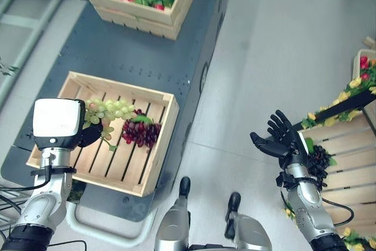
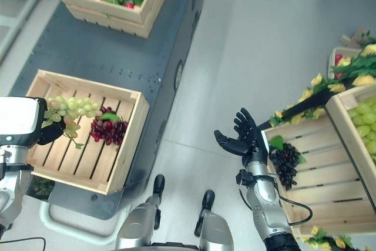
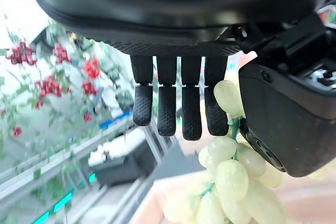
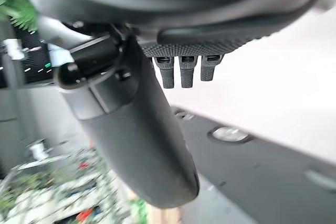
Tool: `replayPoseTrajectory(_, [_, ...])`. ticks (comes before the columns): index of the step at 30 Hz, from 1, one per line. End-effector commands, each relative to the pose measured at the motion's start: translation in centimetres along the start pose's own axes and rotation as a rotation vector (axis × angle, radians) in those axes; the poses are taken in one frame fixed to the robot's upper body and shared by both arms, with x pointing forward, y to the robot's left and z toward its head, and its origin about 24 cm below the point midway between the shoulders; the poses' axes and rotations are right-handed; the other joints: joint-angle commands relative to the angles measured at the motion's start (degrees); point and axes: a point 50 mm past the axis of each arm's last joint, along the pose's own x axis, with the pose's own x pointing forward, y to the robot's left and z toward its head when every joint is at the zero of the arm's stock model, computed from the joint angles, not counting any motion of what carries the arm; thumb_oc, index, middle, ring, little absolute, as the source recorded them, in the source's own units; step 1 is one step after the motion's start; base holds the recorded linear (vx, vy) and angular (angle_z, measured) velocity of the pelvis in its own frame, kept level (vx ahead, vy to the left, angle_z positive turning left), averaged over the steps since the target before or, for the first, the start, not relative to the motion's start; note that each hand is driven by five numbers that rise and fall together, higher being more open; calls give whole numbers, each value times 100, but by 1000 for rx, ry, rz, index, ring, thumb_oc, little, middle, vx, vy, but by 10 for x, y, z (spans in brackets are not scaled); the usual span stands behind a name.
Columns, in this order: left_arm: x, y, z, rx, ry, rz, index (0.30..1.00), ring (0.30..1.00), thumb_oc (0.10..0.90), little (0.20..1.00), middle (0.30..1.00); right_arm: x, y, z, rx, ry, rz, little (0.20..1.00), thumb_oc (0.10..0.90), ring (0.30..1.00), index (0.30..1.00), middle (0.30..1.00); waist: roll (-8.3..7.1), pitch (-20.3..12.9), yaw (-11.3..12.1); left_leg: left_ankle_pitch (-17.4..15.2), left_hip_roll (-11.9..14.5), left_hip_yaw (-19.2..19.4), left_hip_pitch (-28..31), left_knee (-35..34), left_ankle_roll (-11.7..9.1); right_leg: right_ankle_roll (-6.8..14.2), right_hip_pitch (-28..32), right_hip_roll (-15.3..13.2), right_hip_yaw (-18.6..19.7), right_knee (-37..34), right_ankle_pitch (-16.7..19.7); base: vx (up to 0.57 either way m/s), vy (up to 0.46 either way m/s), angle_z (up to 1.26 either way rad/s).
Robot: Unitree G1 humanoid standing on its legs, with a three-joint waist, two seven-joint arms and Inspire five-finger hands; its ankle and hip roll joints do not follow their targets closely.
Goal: Pick up the fruits from the basket on one side to the basket on the other side
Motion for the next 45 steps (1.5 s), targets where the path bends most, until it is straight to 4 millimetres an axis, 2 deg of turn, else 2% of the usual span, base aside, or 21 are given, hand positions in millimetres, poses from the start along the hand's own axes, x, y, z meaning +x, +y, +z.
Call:
replayPoseTrajectory(1, [18, 27, -15, 58, 20, 231, 300, 300, 400, 300, 300, -2, 8, 28, -43, -127, 126, 900, 800, 900, 900, 900, -31, -1068, -65, -170, -334, 17, -139, -13, -4, -317, -350, 116, -24, 182, 224, 69, -22, 1])
replayPoseTrajectory(6, [25, 38, 12, 60, -169, 269, 300, 300, 400, 300, 300, 1, 25, 38, -44, -120, 294, 900, 800, 900, 900, 900, -60, -1290, -61, -279, -342, 28, -12, -13, 28, -275, -255, 82, 9, 23, 311, 42, -16, 0])
replayPoseTrajectory(9, [35, 50, 33, 95, -326, 283, 300, 300, 400, 300, 300, 2, 33, 48, -54, -82, 465, 900, 800, 900, 900, 900, -88, -1385, -91, -345, -333, 54, 68, -13, 44, -236, -231, 65, 26, 8, 322, 11, -4, 1])
replayPoseTrajectory(12, [46, 62, 50, 81, -408, 308, 300, 300, 400, 300, 300, 7, 42, 58, -16, -94, 560, 900, 800, 900, 900, 900, -108, -1462, -89, -392, -325, 71, 116, -13, 66, -197, -223, 49, 46, 8, 328, 0, 0, 0])
replayPoseTrajectory(16, [53, 71, 61, -1, -418, 347, 300, 300, 400, 300, 300, 9, 52, 67, 15, -135, 606, 900, 800, 900, 900, 900, -122, -1547, -76, -421, -323, 77, 151, -13, 85, -168, -219, 46, 77, 8, 333, 16, -15, -1])
replayPoseTrajectory(18, [55, 76, 65, -197, -372, 389, 300, 300, 400, 300, 300, 11, 59, 70, 46, -161, 607, 900, 800, 900, 900, 900, -135, -1617, -63, -446, -311, 93, 175, -13, 100, -147, -219, 44, 99, 8, 338, 32, -31, -2])
replayPoseTrajectory(19, [55, 76, 65, -221, -364, 393, 300, 300, 400, 300, 300, 10, 60, 70, 50, -162, 607, 900, 800, 900, 900, 900, -137, -1623, -62, -450, -309, 92, 179, -13, 103, -148, -217, 47, 103, 8, 336, 33, -33, -3])
replayPoseTrajectory(21, [53, 75, 66, -486, -278, 426, 300, 300, 400, 300, 300, 10, 66, 65, 74, -169, 589, 900, 800, 900, 900, 900, -151, -1680, -44, -481, -294, 90, 207, -13, 111, -151, -205, 51, 124, 8, 318, 36, -28, -1])
replayPoseTrajectory(27, [38, 80, 74, -980, -174, 498, 300, 300, 400, 300, 300, 6, 77, 53, 106, -154, 581, 900, 800, 900, 900, 900, -202, -1777, -33, -547, -254, 99, 263, -13, 115, -190, -182, 78, 191, 8, 279, 39, -13, -1])
replayPoseTrajectory(29, [37, 80, 76, -1074, -154, 495, 300, 300, 400, 300, 300, 7, 79, 53, 118, -149, 587, 900, 800, 900, 900, 900, -212, -1781, -35, -556, -247, 98, 276, -13, 117, -200, -176, 90, 205, 8, 272, 0, 0, 0])
replayPoseTrajectory(30, [35, 82, 78, -1239, -123, 503, 300, 300, 400, 300, 300, 7, 82, 53, 119, -151, 587, 900, 800, 900, 900, 900, -227, -1788, -34, -567, -239, 102, 287, -13, 119, -207, -174, 97, 221, 8, 268, 0, 0, 0])
replayPoseTrajectory(32, [35, 80, 80, -1365, -85, 487, 300, 300, 400, 300, 300, 8, 83, 52, 125, -152, 586, 900, 800, 900, 900, 900, -236, -1797, -31, -577, -231, 100, 301, -13, 118, -211, -165, 103, 234, 8, 262, 28, -17, -7])
replayPoseTrajectory(33, [35, 79, 83, -1504, -56, 472, 300, 300, 400, 300, 300, 10, 86, 52, 136, -156, 582, 900, 800, 900, 900, 900, -248, -1803, -29, -582, -228, 100, 305, -13, 121, -211, -163, 106, 239, 8, 259, 17, -13, -11])
replayPoseTrajectory(34, [35, 78, 85, -1543, -47, 462, 300, 300, 400, 300, 300, 10, 87, 52, 136, -159, 581, 900, 800, 900, 900, 900, -251, -1802, -30, -587, -226, 102, 308, -13, 122, -215, -164, 108, 244, 8, 256, 22, -19, -15])
replayPoseTrajectory(35, [34, 75, 87, -1697, -23, 426, 300, 300, 400, 300, 300, 11, 89, 53, 143, -163, 581, 900, 800, 900, 900, 900, -258, -1800, -29, -595, -221, 108, 317, -13, 124, -222, -160, 113, 258, 8, 251, 17, -16, -11])
replayPoseTrajectory(38, [30, 70, 97, -1898, -6, 365, 300, 300, 400, 300, 300, 11, 94, 54, 146, -175, 585, 900, 800, 900, 900, 900, -262, -1804, -25, -604, -221, 116, 318, -13, 134, -230, -168, 123, 287, 8, 257, 11, -9, -4])
replayPoseTrajectory(44, [26, 67, 107, -2035, -6, 278, 300, 300, 400, 300, 300, 9, 94, 60, 162, -204, 587, 900, 800, 900, 900, 900, -275, -1778, -29, -630, -217, 154, 335, -13, 159, -236, -175, 136, 313, 8, 257, 0, 0, 0])
replayPoseTrajectory(45, [26, 62, 112, -2117, 11, 231, 300, 300, 400, 300, 300, 9, 96, 61, 168, -213, 591, 900, 800, 900, 900, 900, -278, -1773, -29, -634, -214, 164, 331, -13, 160, -239, -179, 137, 324, 8, 258, 0, 0, 0])
